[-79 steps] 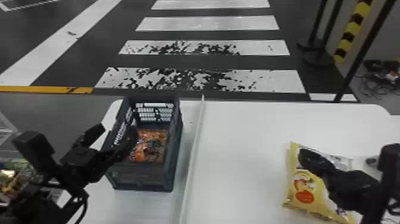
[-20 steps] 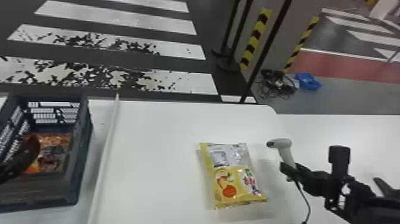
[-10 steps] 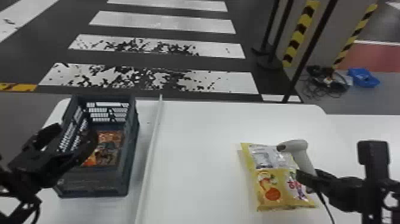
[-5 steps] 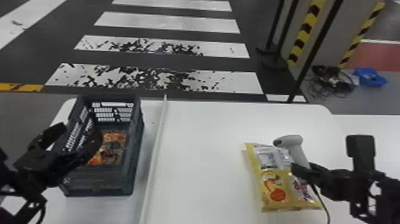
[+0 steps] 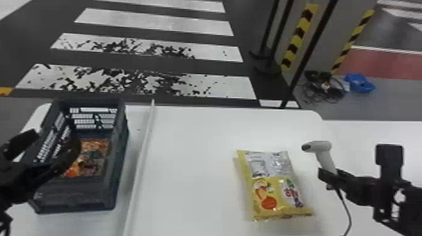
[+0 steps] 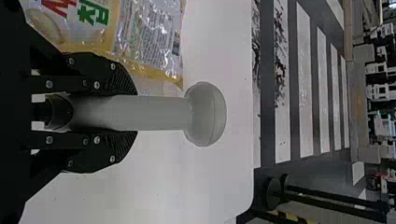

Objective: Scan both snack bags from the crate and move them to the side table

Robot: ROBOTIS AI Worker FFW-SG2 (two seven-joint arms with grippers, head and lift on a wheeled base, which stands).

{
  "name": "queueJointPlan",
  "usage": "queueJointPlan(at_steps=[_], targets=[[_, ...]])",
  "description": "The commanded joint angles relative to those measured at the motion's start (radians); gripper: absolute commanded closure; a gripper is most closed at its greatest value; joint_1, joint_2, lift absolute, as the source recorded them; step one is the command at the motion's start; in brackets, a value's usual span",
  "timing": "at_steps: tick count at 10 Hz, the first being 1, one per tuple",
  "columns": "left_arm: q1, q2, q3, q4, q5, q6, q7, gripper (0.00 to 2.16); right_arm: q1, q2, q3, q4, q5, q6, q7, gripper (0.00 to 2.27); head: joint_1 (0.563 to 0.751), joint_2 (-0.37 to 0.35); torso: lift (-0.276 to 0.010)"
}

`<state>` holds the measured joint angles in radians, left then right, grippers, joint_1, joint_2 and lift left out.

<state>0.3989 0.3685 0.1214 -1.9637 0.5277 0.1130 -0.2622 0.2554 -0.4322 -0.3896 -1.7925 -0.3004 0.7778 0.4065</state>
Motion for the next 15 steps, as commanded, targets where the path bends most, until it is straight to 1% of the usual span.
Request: queueJointPlan(at_steps=[1,2,3,4,5,6,7,8,9,11,12,13,14,15], targets=[[0.003,0.004,0.001,0.000,0.003,-0.006,-0.002,0.02,-0.033,-0.020,-0.005,0.150,-0.002,-0.073,0.012,2.22,0.695,-0.215,-0.095],[0.006,0.007,0.003,0.000,0.006,-0.015,0.000,0.02,-0.058,-0.025,-0.005,0.229,-0.003,-0.125,0.054,2.22,0.695,-0.241,-0.095],[0.008,0.010,0.004,0.000,0.009,-0.022,0.000,0.02,-0.074,-0.030,-0.003,0.294,-0.003,-0.171,0.067,2.22,0.695,-0.248,-0.095],[0.008,0.010,0.006,0.002,0.011,-0.025,0.000,0.02,-0.085,-0.037,0.003,0.351,0.007,-0.208,0.080,2.22,0.695,-0.258,-0.095],[0.008,0.009,0.009,0.003,0.014,-0.028,0.000,0.02,-0.102,-0.040,0.015,0.421,0.014,-0.288,0.083,2.22,0.695,-0.269,-0.095],[0.008,0.009,0.009,0.005,0.014,-0.028,-0.002,0.02,-0.119,-0.042,0.028,0.473,0.017,-0.337,0.084,2.22,0.695,-0.278,-0.095],[0.009,0.007,0.009,0.006,0.014,-0.028,-0.002,0.02,-0.124,-0.040,0.034,0.492,0.018,-0.355,0.087,2.17,0.695,-0.282,-0.095],[0.009,0.004,0.010,0.006,0.014,-0.028,-0.005,0.02,-0.116,-0.034,0.032,0.493,0.006,-0.401,0.086,1.41,0.695,-0.285,-0.095],[0.009,0.001,0.012,0.008,0.014,-0.028,-0.006,0.02,-0.108,-0.036,0.029,0.487,0.000,-0.426,0.090,0.00,0.695,-0.284,-0.095],[0.009,0.000,0.014,0.009,0.014,-0.028,-0.006,0.02,-0.058,-0.034,0.020,0.413,-0.019,-0.459,0.095,0.02,0.695,-0.280,-0.095],[0.009,0.000,0.014,0.008,0.014,-0.028,-0.006,0.02,-0.021,-0.030,0.012,0.338,-0.025,-0.453,0.095,0.05,0.695,-0.277,-0.095],[0.009,0.000,0.014,0.008,0.014,-0.028,-0.006,0.02,0.045,-0.003,-0.020,0.199,-0.057,-0.410,0.090,0.05,0.695,-0.268,-0.095],[0.009,0.000,0.014,0.011,0.014,-0.028,-0.006,0.02,0.104,0.035,-0.037,0.044,-0.080,-0.334,0.087,0.05,0.695,-0.251,-0.095],[0.008,0.000,0.012,0.012,0.014,-0.028,-0.006,0.02,0.134,0.070,-0.031,-0.070,-0.082,-0.254,0.083,0.05,0.695,-0.236,-0.095]])
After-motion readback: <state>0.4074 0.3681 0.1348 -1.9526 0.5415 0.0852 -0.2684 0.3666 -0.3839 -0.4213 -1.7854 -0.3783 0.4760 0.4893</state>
